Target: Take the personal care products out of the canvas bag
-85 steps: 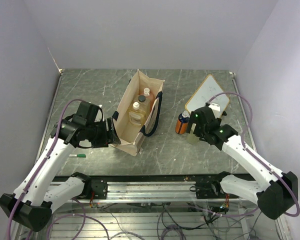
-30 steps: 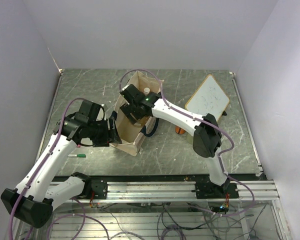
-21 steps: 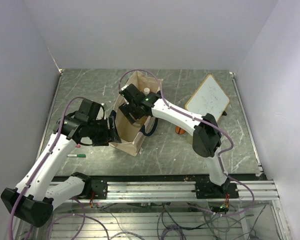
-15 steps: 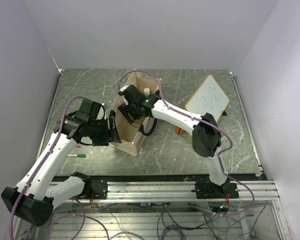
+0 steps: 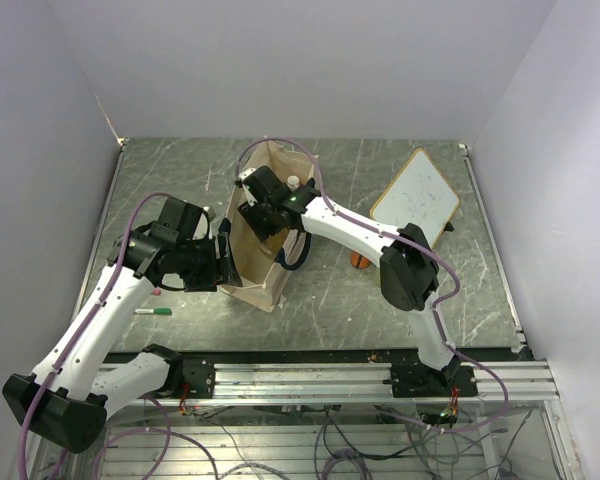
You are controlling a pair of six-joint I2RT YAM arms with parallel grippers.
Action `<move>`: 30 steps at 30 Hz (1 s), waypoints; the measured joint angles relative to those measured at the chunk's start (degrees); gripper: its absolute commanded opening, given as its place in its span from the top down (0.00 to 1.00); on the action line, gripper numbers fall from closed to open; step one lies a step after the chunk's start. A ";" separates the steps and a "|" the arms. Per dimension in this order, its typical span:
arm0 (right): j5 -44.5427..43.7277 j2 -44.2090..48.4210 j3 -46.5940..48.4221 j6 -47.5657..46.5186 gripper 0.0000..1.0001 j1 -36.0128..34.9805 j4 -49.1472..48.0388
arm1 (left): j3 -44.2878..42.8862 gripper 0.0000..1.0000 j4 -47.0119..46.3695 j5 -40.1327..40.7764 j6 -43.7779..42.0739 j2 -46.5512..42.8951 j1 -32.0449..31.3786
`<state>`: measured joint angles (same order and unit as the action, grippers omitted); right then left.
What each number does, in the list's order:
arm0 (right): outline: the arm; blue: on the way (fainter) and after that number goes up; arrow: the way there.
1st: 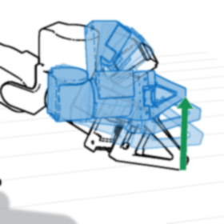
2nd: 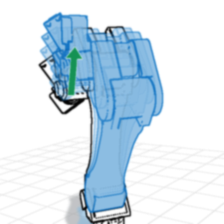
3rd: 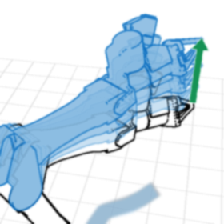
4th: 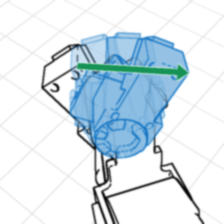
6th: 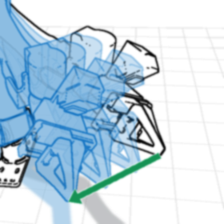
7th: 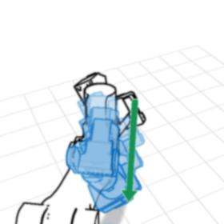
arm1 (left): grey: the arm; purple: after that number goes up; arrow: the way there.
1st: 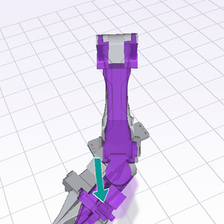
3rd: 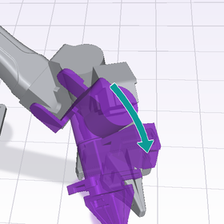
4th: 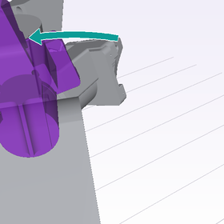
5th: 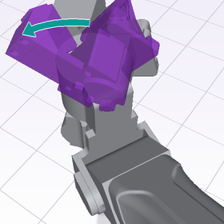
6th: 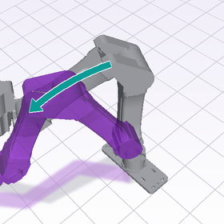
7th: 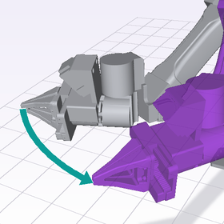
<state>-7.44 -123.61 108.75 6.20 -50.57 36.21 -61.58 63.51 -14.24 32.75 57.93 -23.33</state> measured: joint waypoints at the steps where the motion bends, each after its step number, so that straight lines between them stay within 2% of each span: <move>1: 0.22 -0.04 0.13 0.15 0.73 0.07 0.15 | 0.00 0.26 0.00 0.02 -0.02 0.00 0.00; 5: 0.76 0.02 0.17 0.52 0.92 0.24 0.35 | 0.00 0.26 0.02 0.02 -0.02 -0.02 0.00; 8: 0.85 0.26 0.17 1.42 1.00 0.28 0.50 | 0.00 0.26 0.02 0.02 -0.02 -0.07 0.00; 13: 3.43 2.82 -2.12 5.90 1.00 1.20 0.59 | 0.00 0.26 0.00 0.02 -0.02 -0.35 0.00; 17: 9.73 8.94 -7.19 12.83 1.00 3.63 -1.53 | 0.00 0.26 0.02 0.04 -0.02 -0.52 0.00; 25: 22.82 23.52 -22.40 29.46 1.00 13.22 -14.25 | -1.38 0.26 0.13 0.07 -0.37 -0.52 0.00; 30: 30.08 25.42 -26.53 39.56 1.00 15.78 -20.96 | -1.38 0.26 0.13 0.04 -0.44 -0.50 0.00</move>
<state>22.63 -98.19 82.21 45.76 -34.79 15.25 -62.96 63.64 -14.20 32.32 57.43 -23.33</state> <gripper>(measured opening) 0.492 0.738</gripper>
